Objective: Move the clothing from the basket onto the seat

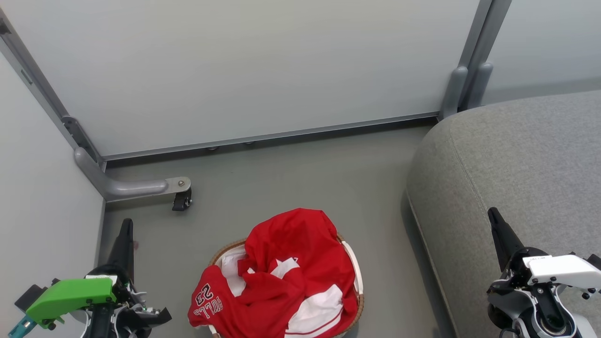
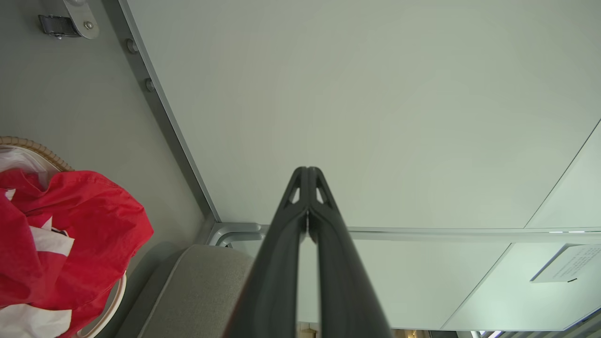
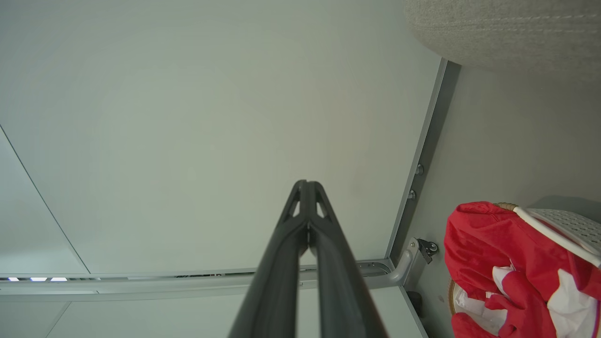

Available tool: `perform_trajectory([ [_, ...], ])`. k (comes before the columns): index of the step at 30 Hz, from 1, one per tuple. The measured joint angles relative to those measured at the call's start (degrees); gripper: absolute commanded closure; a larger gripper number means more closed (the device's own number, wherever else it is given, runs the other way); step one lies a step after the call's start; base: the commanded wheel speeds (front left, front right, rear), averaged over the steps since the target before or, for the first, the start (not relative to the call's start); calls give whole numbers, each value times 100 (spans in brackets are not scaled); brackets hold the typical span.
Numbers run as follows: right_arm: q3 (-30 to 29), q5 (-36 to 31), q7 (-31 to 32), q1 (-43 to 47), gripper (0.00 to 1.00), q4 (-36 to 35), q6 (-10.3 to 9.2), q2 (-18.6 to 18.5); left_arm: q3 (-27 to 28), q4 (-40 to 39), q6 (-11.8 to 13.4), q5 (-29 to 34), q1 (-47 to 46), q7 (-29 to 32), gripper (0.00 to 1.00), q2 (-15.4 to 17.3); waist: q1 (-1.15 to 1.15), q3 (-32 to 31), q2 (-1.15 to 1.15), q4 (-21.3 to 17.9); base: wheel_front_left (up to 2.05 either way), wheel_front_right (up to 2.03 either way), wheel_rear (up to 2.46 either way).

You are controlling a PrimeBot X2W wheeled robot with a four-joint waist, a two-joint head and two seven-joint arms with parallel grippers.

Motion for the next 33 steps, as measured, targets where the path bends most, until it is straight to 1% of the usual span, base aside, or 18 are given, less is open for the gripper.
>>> perform_trajectory([
  [30,0,0,0,0,100,0,0,0,0,1,0,0,0,0,100,0,0,0,0,0,0,0,0],
  [31,1,0,0,1,0,11,0,4,-1,9,1,0,3,0,0,-3,0,0,0,0,0,0,0],
  [33,8,-1,-1,30,0,110,0,35,-9,110,5,0,58,-5,0,-24,0,0,0,0,0,0,0],
])
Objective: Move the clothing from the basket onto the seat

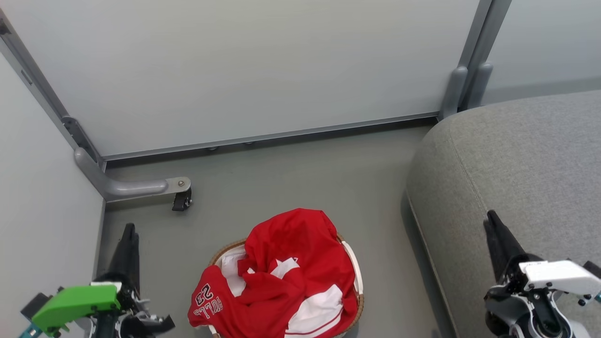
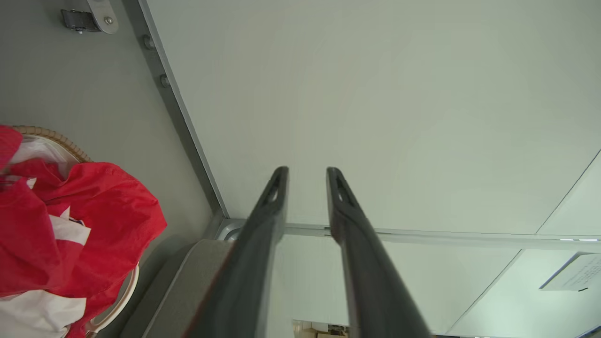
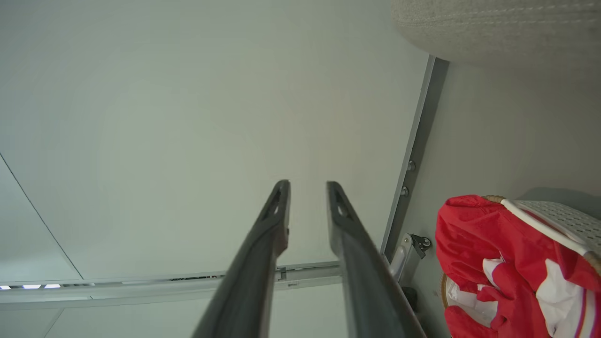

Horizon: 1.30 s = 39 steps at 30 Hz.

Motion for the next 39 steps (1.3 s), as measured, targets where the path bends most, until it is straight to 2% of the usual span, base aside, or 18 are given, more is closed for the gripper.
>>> perform_trajectory([
  [5,29,-85,-81,88,0,107,-2,31,-41,166,3,41,113,-80,0,-19,0,7,0,-1,0,0,0],
  [9,75,-386,-199,83,0,105,-2,20,-109,218,3,322,107,-203,0,8,0,24,0,2,0,0,0],
  [31,448,-3043,-762,-155,0,97,-2,-45,-355,458,3,3105,-60,-766,0,127,0,114,0,52,0,0,0],
  [39,498,-3831,-926,-218,0,101,-2,-48,-420,543,3,3891,-68,-932,0,152,0,134,0,62,0,0,0],
])
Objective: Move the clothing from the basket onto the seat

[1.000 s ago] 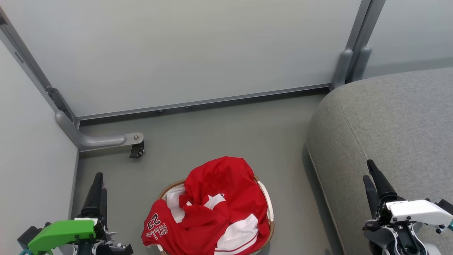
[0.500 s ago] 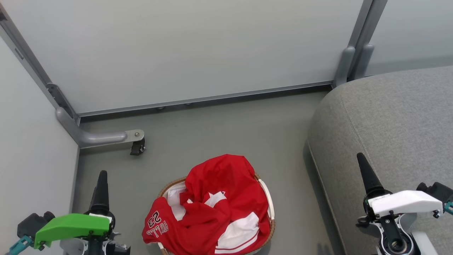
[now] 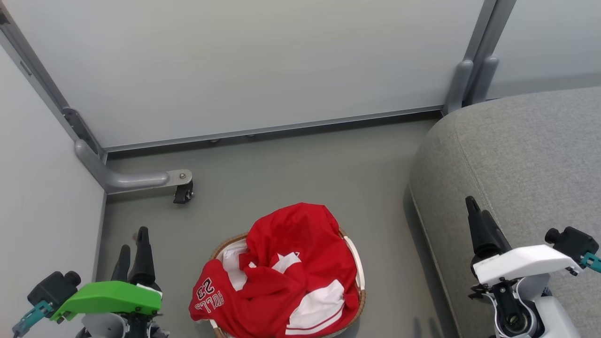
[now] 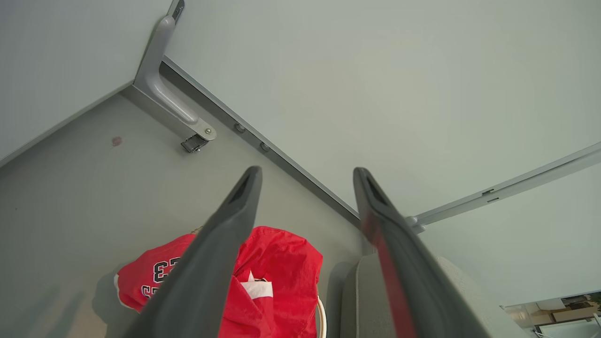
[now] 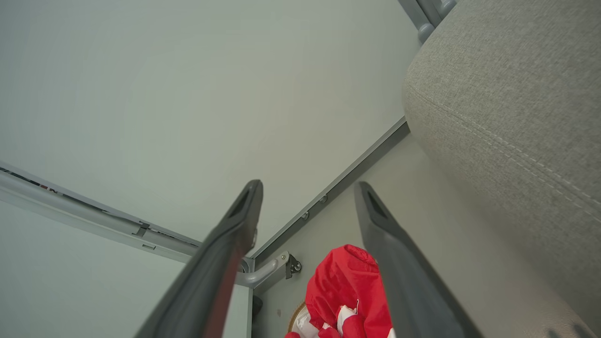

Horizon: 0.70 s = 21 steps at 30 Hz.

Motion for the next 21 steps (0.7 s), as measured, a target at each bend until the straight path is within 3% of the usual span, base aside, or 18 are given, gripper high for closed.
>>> perform_trajectory([
  [21,185,-1696,-389,-107,0,10,0,-4,-31,107,0,1617,-26,-381,0,26,0,-2,0,2,0,0,0],
])
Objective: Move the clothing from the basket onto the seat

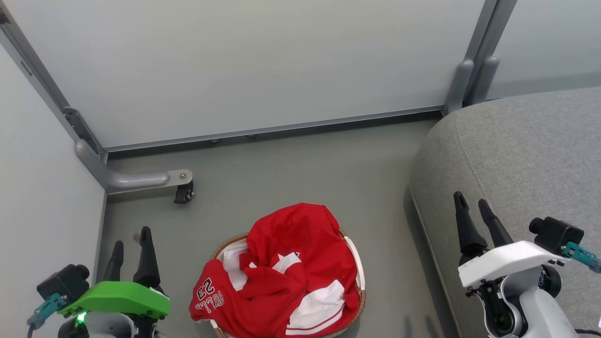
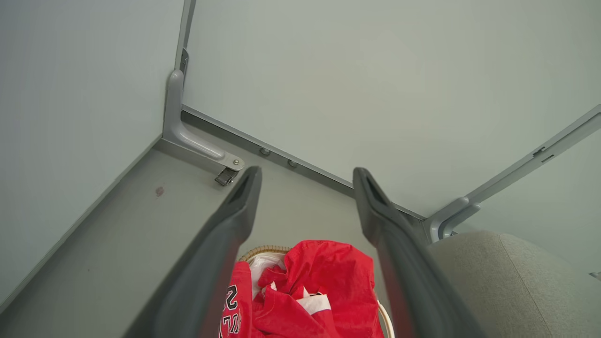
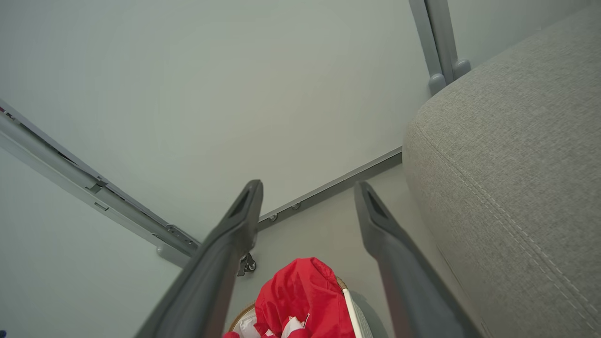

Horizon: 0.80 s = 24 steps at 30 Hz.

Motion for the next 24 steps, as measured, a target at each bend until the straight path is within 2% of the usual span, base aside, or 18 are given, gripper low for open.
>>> perform_trajectory([
  [24,315,-1594,-353,-360,0,308,1,10,-298,253,-7,1438,-133,-353,0,0,0,9,0,5,0,0,0],
])
